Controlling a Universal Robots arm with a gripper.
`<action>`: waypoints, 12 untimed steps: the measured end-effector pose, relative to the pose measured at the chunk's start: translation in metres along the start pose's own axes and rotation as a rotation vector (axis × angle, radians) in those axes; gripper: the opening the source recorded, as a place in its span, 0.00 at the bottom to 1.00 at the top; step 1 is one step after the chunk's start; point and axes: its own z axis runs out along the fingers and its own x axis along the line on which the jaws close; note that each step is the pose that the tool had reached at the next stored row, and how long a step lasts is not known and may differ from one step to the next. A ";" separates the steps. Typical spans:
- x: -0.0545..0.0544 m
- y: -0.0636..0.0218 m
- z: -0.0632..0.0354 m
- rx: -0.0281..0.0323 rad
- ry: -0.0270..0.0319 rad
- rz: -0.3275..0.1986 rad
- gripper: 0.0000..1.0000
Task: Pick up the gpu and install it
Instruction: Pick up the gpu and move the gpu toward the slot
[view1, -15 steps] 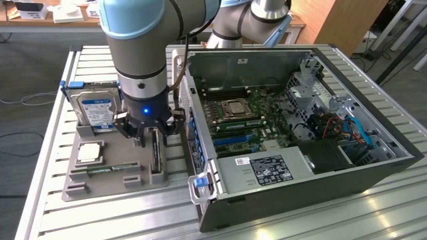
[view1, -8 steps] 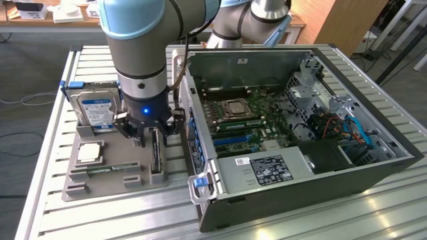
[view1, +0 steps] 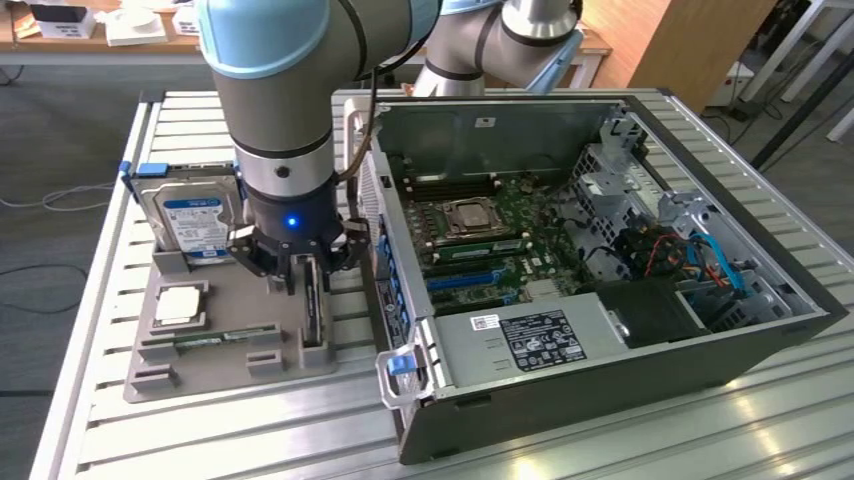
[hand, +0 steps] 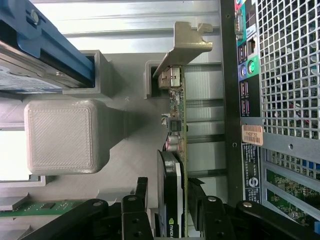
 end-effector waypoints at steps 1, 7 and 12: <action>0.000 0.0000 0.0000 0.0000 0.0000 0.000 0.45; -0.001 0.0001 0.0004 -0.0001 -0.0001 0.000 0.45; -0.001 0.0001 0.0003 0.0000 0.0000 0.000 0.45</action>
